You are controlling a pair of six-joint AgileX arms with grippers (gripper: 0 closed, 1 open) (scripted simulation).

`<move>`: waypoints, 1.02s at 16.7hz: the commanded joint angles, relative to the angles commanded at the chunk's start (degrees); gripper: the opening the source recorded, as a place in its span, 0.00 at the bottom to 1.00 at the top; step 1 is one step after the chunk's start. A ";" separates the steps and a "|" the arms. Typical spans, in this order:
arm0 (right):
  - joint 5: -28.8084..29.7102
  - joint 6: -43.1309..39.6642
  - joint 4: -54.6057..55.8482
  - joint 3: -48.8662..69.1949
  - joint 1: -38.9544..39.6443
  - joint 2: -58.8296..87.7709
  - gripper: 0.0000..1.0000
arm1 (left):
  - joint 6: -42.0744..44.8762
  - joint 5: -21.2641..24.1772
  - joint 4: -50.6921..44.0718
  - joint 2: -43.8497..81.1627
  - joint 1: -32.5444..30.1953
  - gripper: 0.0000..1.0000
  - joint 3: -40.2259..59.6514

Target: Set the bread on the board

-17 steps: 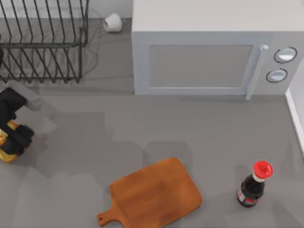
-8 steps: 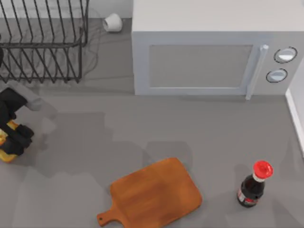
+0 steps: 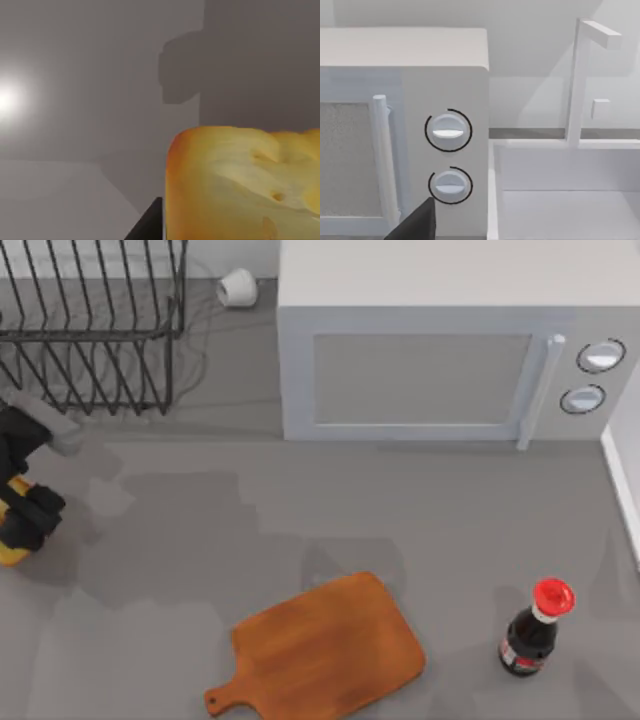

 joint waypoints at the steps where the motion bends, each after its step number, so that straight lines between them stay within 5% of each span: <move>1: 0.00 0.00 0.00 0.00 0.00 0.00 1.00 | 0.02 -0.01 -2.61 -0.76 -0.05 0.00 1.60; 7: 0.00 0.00 0.00 0.00 0.00 0.00 1.00 | -0.34 -0.04 -16.82 -5.82 -0.13 0.00 10.22; 13: 0.00 0.00 0.00 0.00 0.00 0.00 1.00 | -0.94 -0.07 -17.07 -5.79 -0.52 0.00 10.48; 17: 0.00 0.00 0.00 0.00 0.00 0.00 1.00 | -9.33 -0.12 -17.03 -4.62 -6.06 0.00 11.06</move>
